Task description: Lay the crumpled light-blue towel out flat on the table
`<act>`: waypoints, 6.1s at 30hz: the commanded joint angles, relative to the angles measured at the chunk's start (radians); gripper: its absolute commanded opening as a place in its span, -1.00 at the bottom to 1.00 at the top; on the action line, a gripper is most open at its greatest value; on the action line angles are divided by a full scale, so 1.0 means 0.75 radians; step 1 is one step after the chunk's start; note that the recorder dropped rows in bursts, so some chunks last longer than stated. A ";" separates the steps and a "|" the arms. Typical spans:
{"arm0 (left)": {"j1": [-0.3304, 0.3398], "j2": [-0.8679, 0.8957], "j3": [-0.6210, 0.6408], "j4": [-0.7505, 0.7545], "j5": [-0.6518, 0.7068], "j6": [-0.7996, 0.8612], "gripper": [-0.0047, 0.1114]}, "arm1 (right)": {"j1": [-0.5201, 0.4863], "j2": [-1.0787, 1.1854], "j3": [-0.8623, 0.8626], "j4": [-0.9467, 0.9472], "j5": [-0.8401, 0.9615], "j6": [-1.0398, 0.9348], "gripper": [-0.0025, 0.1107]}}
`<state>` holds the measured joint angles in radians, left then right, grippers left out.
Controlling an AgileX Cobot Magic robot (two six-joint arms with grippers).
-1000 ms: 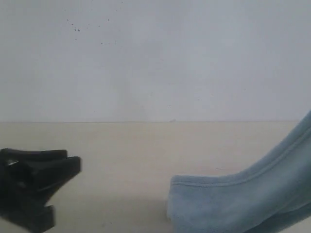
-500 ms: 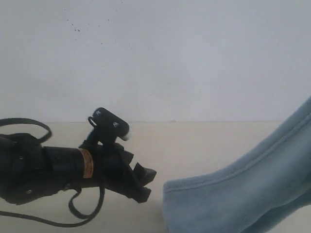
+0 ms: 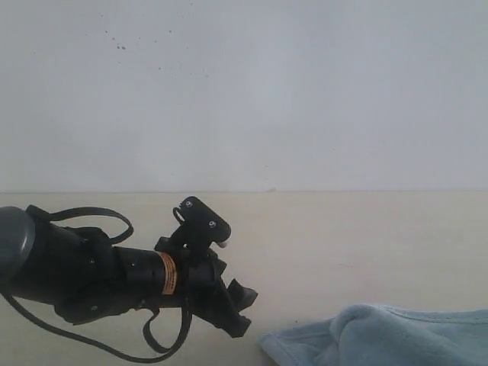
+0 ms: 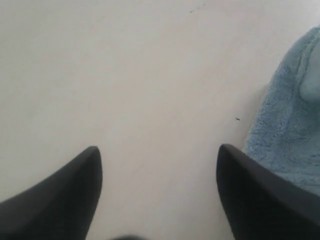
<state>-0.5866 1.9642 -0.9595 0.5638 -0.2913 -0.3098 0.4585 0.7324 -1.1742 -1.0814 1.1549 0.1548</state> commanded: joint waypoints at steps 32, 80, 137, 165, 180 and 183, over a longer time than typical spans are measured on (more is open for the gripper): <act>-0.139 0.323 -0.420 0.927 0.009 -0.885 -0.04 | 0.004 -0.002 -0.008 0.363 -0.014 -0.073 -0.96; -0.108 0.341 -0.444 1.293 0.367 -1.398 -0.66 | 0.004 -0.002 0.000 0.465 -0.030 -0.104 -0.96; 0.243 0.243 -0.350 1.574 -0.248 -1.893 0.05 | 0.004 -0.002 0.000 0.732 -0.045 -0.177 -0.96; 0.145 0.335 -0.350 1.574 -0.340 -1.893 0.04 | 0.004 -0.002 0.000 0.742 -0.063 -0.193 -0.96; 0.145 0.328 -0.350 1.574 -0.274 -1.848 -0.73 | 0.004 -0.002 0.000 0.751 -0.069 -0.193 -0.96; 0.148 0.269 -0.350 1.574 -0.247 -1.848 -0.80 | 0.004 -0.002 0.000 0.762 -0.069 -0.193 -0.96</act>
<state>-0.4680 2.1953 -1.2301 1.7285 -0.5122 -1.6994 0.4585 0.7324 -1.1742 -0.5134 1.1229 0.0118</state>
